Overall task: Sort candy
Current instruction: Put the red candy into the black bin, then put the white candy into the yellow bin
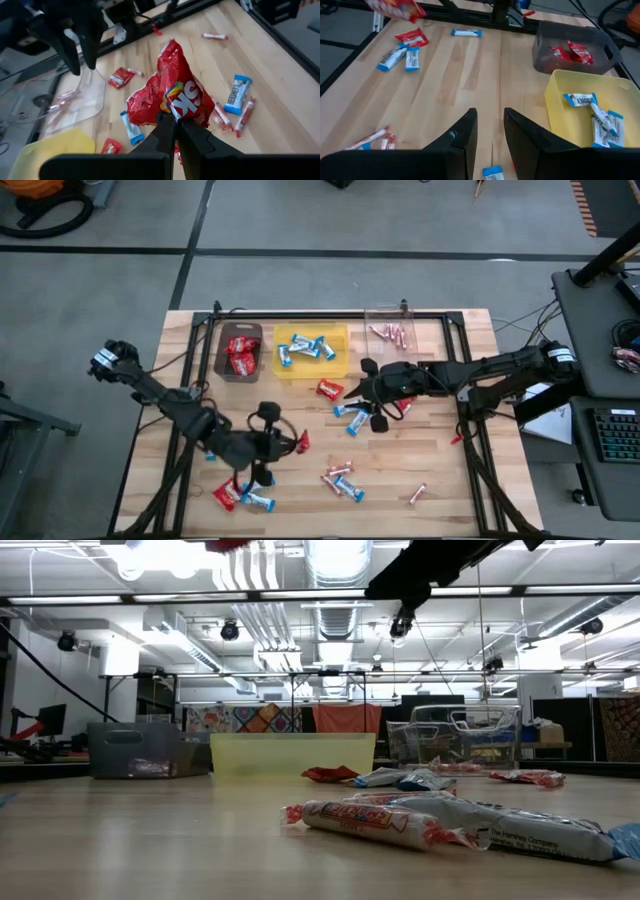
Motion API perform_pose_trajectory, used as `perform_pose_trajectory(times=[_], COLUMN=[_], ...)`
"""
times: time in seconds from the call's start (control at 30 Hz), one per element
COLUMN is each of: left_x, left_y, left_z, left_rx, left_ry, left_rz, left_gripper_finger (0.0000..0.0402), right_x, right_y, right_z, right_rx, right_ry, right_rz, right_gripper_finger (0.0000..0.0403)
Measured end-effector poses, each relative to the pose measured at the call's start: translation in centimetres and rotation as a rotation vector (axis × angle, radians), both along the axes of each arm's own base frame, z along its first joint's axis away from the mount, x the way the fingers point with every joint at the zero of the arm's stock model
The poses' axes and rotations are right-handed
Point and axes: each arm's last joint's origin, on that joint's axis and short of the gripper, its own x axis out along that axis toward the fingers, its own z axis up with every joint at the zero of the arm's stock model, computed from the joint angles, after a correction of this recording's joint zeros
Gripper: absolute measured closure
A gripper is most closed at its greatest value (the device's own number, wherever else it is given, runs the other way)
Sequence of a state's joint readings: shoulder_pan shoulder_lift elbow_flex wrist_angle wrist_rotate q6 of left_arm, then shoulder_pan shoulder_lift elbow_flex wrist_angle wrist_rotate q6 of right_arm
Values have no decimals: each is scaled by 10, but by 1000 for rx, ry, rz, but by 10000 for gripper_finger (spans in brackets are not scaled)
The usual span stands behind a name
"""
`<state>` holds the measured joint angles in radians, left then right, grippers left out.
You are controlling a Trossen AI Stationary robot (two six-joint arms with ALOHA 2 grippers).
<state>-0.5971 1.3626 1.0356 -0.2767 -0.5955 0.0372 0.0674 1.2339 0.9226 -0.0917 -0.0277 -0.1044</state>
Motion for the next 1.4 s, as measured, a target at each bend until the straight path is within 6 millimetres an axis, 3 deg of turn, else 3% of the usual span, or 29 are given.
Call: perform_pose_trajectory(times=[0.23, 0.37, 0.57, 0.83, 0.97, 1.4], left_x=[1, -15, -57, -86, -91, -92], left_y=[48, 95, 180, 256, 271, 269], left_z=[-10, -13, -29, -61, -67, -70], left_rx=[-49, -15, -15, -134, -163, -188], left_ry=[45, 109, 458, 682, 731, 792], left_rz=[26, 308, 805, 1043, 1087, 1080], left_gripper_finger=[401, 401, 401, 401, 400, 310], right_x=[-1, -2, -2, -2, -2, -2], right_y=[3, 3, 3, 3, 3, 3], right_z=[-2, -4, -4, -5, -5, -6], right_rx=[21, 39, 55, 82, 89, 111], right_ry=[28, 43, 45, 49, 50, 63], right_rz=[-1, -13, -22, -38, -42, -56], right_gripper_finger=[312, 312, 312, 312, 312, 312])
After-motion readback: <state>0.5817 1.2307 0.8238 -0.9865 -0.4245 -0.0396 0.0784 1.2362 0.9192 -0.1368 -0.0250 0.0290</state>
